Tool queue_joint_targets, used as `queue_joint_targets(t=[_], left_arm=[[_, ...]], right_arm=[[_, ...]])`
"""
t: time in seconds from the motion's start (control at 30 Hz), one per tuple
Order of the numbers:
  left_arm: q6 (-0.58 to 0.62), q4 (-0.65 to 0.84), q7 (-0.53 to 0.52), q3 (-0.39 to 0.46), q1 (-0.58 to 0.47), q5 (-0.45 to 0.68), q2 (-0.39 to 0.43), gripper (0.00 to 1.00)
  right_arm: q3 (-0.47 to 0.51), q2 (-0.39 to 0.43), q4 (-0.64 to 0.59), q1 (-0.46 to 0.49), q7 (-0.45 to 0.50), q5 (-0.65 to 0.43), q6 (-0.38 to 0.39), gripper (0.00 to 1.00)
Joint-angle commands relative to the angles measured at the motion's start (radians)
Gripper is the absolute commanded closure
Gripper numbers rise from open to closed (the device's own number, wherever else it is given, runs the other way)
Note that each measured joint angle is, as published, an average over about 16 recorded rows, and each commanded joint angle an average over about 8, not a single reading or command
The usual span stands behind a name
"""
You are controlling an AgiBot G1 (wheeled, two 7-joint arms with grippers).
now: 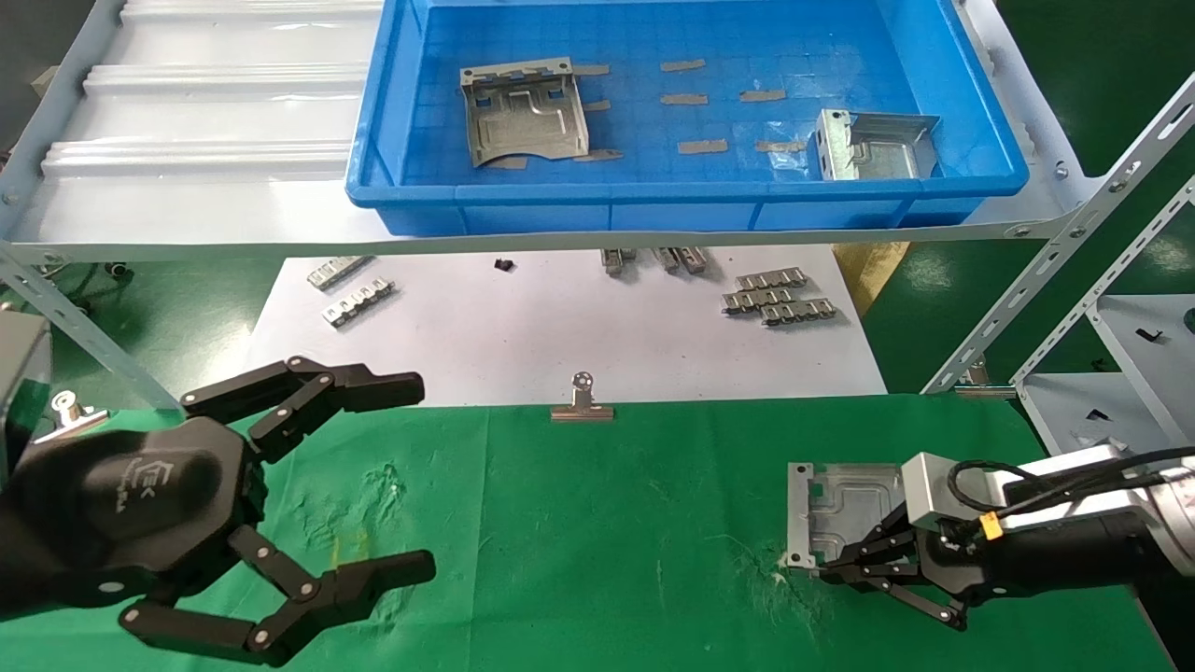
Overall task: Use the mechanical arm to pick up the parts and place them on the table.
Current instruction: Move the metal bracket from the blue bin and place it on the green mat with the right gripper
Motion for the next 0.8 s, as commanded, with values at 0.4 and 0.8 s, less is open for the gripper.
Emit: queue_joint_targets(t=[0.4, 0.8], left_arm=[[0.000, 0.000, 0.000, 0.000, 0.000, 0.000, 0.000, 0.00], [0.000, 0.000, 0.000, 0.000, 0.000, 0.000, 0.000, 0.00]], right_arm=[[-0.013, -0.145, -0.209, 0.006, -0.167, -0.045, 0.070, 1.00], [-0.017, -0.161, -0.290, -0.005, -0.216, -0.045, -0.011, 0.59]])
